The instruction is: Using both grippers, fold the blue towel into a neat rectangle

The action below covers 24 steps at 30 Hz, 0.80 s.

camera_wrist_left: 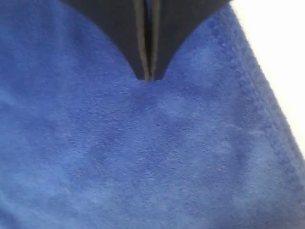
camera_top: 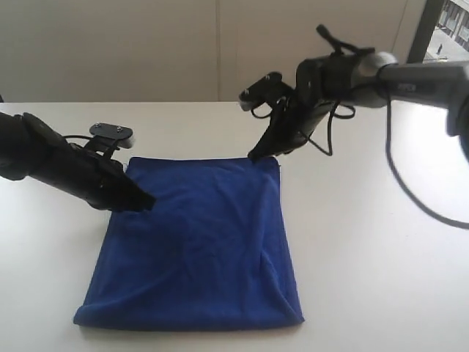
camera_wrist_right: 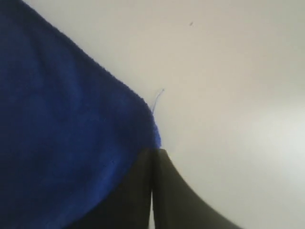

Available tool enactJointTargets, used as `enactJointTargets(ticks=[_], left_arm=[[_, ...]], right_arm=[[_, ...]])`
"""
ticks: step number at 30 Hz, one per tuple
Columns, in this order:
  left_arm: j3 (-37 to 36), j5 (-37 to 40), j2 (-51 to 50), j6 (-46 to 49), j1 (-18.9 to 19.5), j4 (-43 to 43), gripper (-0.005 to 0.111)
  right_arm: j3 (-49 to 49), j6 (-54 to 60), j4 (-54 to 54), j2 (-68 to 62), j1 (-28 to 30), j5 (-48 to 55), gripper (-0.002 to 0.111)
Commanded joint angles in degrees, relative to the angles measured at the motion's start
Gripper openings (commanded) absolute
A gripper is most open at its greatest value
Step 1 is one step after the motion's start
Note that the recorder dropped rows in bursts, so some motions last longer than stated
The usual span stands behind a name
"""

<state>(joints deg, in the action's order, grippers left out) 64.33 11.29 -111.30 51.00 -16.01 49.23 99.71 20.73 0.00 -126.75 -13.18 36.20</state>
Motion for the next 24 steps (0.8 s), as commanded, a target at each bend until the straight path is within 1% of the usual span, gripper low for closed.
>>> enactJointTargets(ticks=[1,3,4,6,8,10,13,15,18,24], left_arm=[[0.95,10.10,8.95,-0.07,0.01,0.37,0.001],[-0.12,14.13,12.24,-0.81,-0.10,0.37,0.000],[-1.51,15.90,13.65,-1.50,-0.48,0.37,0.000],[-5.72,16.56,15.72,-1.52,-1.82,0.37,0.000],[-11.53,13.89,17.25,-1.52,-3.94,0.37,0.000],[-16.87,8.51,18.28,-1.52,-6.97,0.93,0.000],[-21.25,3.76,18.52,-1.52,-10.83,2.35,0.000],[-22.80,2.58,18.52,-1.52,-12.30,2.35,0.000],[-23.61,2.30,18.52,-1.52,-12.75,2.59,0.000],[-23.75,2.30,18.52,-1.52,-12.75,2.59,0.000]], right_arm=[[-0.96,-0.07,0.00,11.28,0.24,9.51,0.000],[-4.19,1.46,1.47,14.85,-0.09,11.28,0.000],[-7.48,2.26,3.09,17.41,-0.44,11.27,0.000],[-12.84,2.26,5.07,21.27,-1.54,10.29,0.000],[-20.77,2.14,7.73,25.20,-2.88,7.08,0.000],[-29.01,2.14,10.48,28.07,-4.26,1.91,0.000],[-38.80,2.14,12.22,29.08,-5.96,-4.70,0.000],[-42.76,1.98,13.39,28.53,-6.81,-7.28,0.000],[-46.60,1.98,15.33,27.72,-8.05,-10.76,0.000],[-47.81,2.18,17.32,27.91,-10.33,-14.05,0.000]])
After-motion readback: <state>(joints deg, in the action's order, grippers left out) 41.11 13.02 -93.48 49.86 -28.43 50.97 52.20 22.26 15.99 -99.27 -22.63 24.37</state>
